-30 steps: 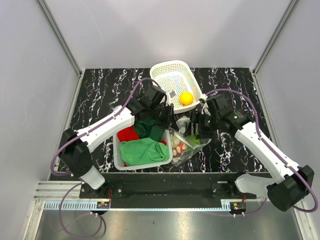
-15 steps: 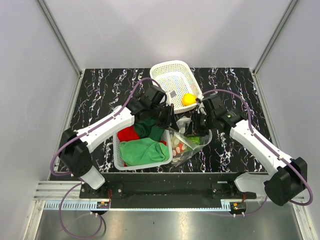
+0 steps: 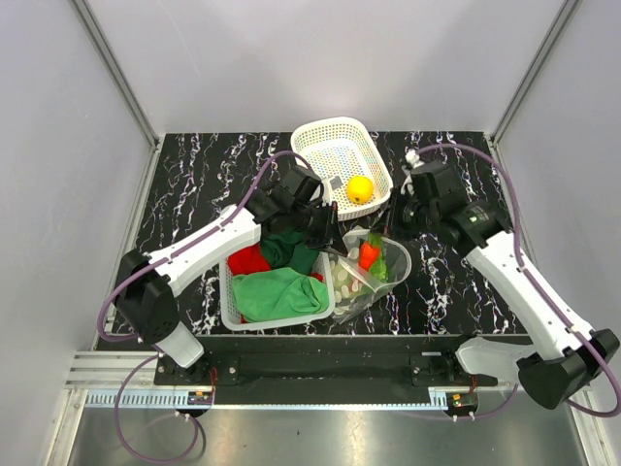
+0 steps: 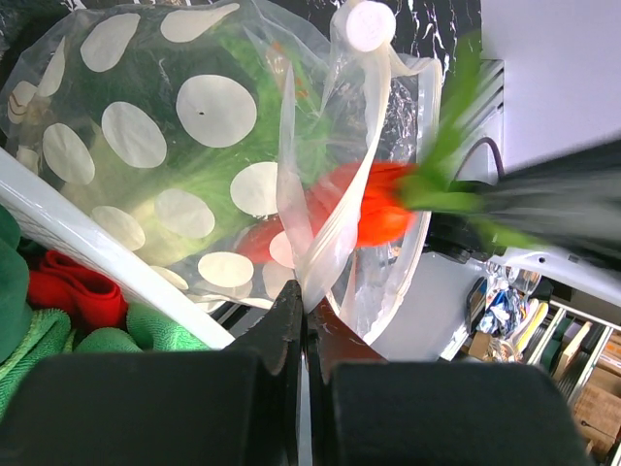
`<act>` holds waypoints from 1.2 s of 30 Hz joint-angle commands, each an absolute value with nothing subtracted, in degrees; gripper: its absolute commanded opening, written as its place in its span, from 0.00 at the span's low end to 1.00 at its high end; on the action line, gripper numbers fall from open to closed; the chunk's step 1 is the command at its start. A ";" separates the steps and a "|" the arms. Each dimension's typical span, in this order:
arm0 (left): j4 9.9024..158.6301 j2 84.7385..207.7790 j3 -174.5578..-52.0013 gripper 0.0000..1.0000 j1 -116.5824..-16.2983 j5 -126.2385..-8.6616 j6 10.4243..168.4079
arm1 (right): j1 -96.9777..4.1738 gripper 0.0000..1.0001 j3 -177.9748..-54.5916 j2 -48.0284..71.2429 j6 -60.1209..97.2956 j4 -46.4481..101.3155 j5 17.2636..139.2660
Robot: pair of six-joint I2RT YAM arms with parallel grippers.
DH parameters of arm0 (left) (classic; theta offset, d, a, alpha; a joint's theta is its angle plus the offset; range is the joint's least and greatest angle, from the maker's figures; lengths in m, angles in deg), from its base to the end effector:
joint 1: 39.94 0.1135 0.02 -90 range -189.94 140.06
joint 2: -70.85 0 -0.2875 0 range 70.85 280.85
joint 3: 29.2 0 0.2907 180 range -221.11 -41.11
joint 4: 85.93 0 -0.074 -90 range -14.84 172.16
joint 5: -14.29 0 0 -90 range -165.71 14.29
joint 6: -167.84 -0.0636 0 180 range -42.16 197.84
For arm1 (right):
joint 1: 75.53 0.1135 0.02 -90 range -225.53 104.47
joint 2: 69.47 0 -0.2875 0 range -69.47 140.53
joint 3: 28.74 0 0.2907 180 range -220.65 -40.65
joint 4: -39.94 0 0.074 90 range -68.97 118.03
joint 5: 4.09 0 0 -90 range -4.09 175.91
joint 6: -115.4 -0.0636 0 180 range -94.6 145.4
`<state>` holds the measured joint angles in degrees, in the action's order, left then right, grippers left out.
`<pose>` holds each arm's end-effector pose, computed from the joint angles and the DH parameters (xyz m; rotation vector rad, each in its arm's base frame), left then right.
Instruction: Open the zip-top bag and remove the fake food
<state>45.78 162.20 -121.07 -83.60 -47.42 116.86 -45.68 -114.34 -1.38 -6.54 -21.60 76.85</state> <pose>0.2721 -0.3013 0.3073 0.3658 2.6433 -1.1800 0.2451 0.1522 0.3726 -0.0375 2.4412 0.6973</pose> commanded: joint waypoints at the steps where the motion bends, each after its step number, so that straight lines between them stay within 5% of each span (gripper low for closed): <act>1: 46.74 160.68 -121.97 0.00 -83.89 -45.74 116.68 | -45.56 0.00 -123.07 -2.15 -4.31 -21.54 80.20; 16: 46.83 160.24 -120.39 0.00 -85.29 -45.83 116.60 | -46.26 0.00 -143.12 9.62 4.04 -17.50 96.53; 36: 46.74 159.71 -119.51 0.00 -85.73 -46.97 116.33 | -54.70 0.00 -163.49 43.89 3.96 -8.36 82.75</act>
<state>45.78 162.05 -119.37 -85.37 -47.50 116.84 -54.80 -156.46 39.30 2.75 -12.09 86.66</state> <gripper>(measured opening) 0.012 0.007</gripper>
